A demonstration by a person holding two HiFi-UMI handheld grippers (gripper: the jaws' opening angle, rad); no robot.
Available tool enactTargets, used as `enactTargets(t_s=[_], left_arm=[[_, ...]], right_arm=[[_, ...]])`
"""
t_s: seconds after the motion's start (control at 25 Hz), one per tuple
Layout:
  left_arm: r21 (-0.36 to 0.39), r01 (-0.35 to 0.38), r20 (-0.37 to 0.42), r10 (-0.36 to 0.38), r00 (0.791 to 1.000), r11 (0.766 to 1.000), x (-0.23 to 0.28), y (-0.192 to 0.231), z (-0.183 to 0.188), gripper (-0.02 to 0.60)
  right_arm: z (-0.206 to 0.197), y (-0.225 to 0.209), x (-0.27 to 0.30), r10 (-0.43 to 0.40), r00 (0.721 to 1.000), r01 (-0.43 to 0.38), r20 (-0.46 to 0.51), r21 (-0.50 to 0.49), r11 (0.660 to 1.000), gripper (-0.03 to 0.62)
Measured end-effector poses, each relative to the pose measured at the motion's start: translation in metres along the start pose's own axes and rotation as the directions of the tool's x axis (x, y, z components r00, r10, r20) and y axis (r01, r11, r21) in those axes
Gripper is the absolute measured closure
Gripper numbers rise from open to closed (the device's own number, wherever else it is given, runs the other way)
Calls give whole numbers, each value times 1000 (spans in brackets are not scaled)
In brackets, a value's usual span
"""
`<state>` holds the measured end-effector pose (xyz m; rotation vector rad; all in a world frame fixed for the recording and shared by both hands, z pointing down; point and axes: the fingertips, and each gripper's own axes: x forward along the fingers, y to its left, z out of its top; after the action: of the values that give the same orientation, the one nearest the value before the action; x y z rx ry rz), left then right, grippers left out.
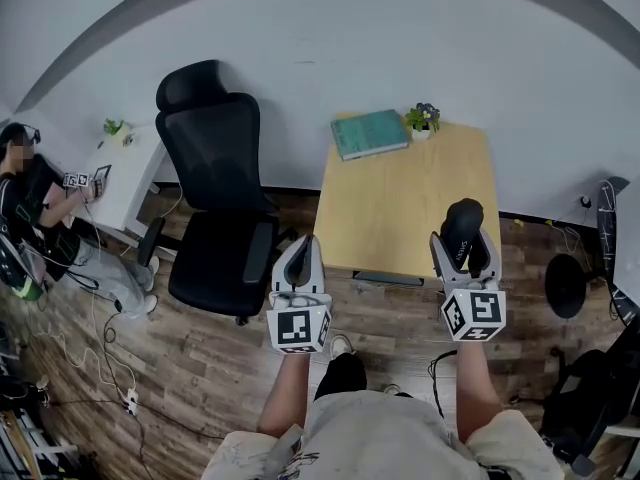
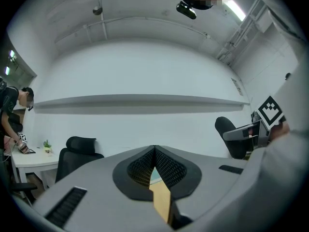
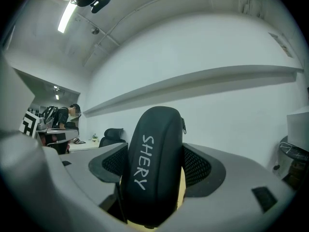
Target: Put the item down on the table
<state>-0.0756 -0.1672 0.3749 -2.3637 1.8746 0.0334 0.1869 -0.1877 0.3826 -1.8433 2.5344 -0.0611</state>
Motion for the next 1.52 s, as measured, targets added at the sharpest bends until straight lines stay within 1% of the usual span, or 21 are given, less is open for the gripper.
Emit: enactTargets(t_s=[0.12, 0.36, 0.52, 0.64, 0.8, 0.96, 1.08, 1.16, 1.32, 1.52], left_arm=[[-6, 10, -9, -10, 1000, 1000, 18, 23, -4, 575], [-15, 33, 2, -33, 999, 999, 43, 60, -7, 575], [-15, 35, 13, -35, 999, 999, 60, 85, -10, 575], [-16, 38, 22, -38, 999, 999, 72, 104, -12, 575], [-18, 59, 28, -58, 998, 998, 84, 124, -19, 575], [-20, 96, 31, -95, 995, 995, 90, 130, -28, 575], [-22, 115, 22, -115, 993, 993, 93, 129, -38, 575], [-30, 119, 19, -119, 993, 992, 95, 130, -45, 575], [-29, 116, 45, -115, 992, 993, 102, 131, -49, 575], [-11, 118, -2, -118, 993, 993, 110, 129, -69, 575]], right_arm=[[3, 13, 25, -7, 1000, 7, -8, -1, 1000, 240], [6, 37, 63, -23, 1000, 22, -21, -12, 1000, 240], [-1, 54, 84, -24, 998, 24, -54, -10, 1000, 240], [-8, 68, 95, -19, 996, 17, -89, -29, 999, 240], [-11, 80, 114, -34, 994, 30, -100, -43, 999, 240], [-15, 86, 125, -55, 993, 51, -107, -46, 998, 240], [-21, 91, 131, -57, 991, 50, -123, -55, 997, 240], [-27, 92, 135, -59, 988, 50, -140, -62, 997, 240], [-43, 88, 149, -57, 980, 46, -190, -61, 997, 240], [-65, 81, 169, -42, 970, 33, -238, -40, 999, 240]])
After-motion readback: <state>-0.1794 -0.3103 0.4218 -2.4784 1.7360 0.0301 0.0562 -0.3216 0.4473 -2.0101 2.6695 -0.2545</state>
